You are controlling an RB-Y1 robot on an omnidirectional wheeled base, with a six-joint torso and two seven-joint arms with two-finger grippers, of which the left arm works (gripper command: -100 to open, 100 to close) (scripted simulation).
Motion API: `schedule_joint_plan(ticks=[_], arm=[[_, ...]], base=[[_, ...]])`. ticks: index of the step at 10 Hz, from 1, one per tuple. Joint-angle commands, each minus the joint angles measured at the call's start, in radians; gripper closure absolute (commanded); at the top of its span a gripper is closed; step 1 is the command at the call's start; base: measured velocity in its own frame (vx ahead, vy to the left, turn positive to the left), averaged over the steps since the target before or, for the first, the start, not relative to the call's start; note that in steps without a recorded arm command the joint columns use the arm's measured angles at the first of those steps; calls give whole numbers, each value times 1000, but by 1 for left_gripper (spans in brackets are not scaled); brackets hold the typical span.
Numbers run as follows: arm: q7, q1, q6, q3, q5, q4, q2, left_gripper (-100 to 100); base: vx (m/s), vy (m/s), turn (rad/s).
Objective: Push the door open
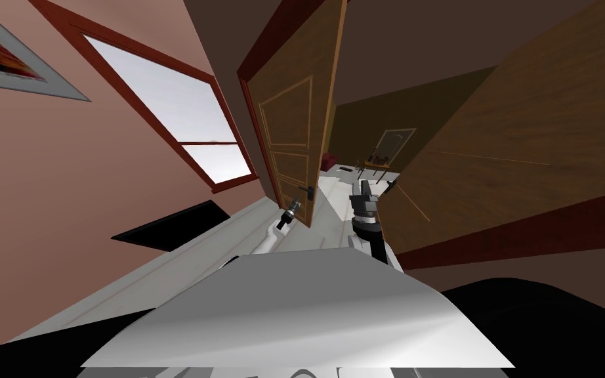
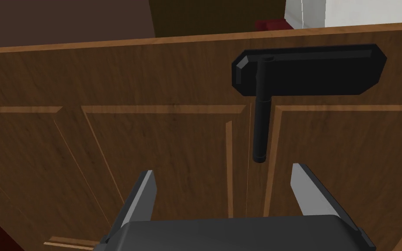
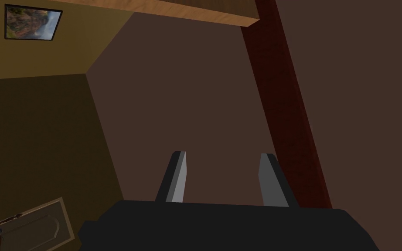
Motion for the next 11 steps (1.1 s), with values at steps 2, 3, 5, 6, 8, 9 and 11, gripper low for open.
schedule_joint_plan(ticks=[2,3,5,6,8,9,11], arm=[[23,-49,5,-25,-5,77,-6,-100],[30,-62,6,-32,-7,96,-8,-100],[45,-94,9,-49,-10,145,-12,-100],[50,-104,10,-54,-11,161,-13,-100],[65,-135,13,-70,-15,209,-18,-100],[70,-146,14,-76,-16,226,-20,-100],[77,-160,15,-83,-17,247,-23,-100]], base=[[92,61,-31],[118,81,-37],[95,65,-32],[96,55,-33],[110,77,-38],[92,41,-17],[65,43,-14]])
